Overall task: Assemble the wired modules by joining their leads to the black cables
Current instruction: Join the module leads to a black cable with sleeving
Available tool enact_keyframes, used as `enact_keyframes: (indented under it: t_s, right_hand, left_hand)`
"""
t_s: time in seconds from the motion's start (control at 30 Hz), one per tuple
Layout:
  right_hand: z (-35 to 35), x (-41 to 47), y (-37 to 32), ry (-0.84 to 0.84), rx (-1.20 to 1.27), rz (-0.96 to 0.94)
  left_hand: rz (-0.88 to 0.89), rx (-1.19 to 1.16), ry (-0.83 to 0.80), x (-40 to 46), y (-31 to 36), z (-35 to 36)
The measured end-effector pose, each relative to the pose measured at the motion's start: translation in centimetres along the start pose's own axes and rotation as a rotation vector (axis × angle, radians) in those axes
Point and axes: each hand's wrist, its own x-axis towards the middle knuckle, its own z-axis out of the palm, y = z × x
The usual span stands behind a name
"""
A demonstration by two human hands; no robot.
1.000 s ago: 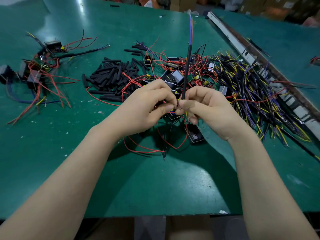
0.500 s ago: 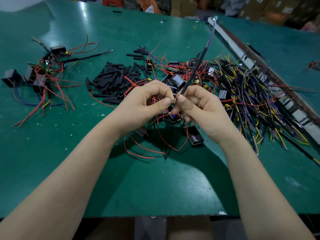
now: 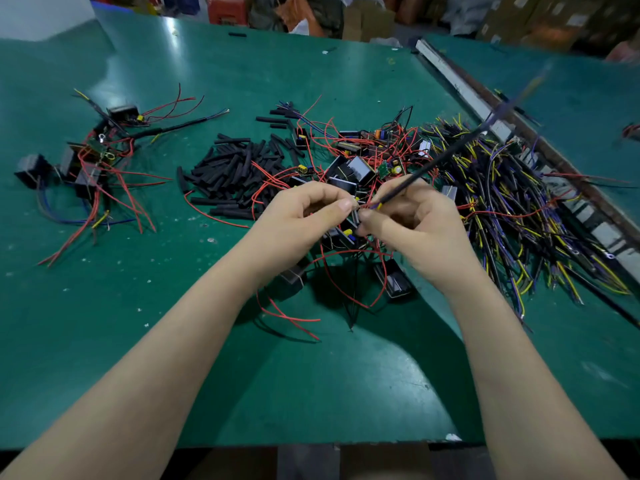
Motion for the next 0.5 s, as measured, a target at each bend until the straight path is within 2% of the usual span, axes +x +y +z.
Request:
enact_keyframes:
  t_s: [0.1,0.2,0.5]
  right_hand:
    - [-0.12,-0.13,0.1,-0.044,-0.092,-0.008]
    - [-0.08,-0.16,0.01,-0.073,-0.084,-0.047]
    - [-0.61,-0.38,0.33,-0.062,-0.185,-0.071]
  left_hand:
    - [-0.012,-0.02,-0.024,-0.04,0.17,0.0]
    - [-0.04,-0.037,-0.019,-0.04,0.24,-0.08]
    - [-0.039,0.017,-0.07,0.21,-0.14,0.0]
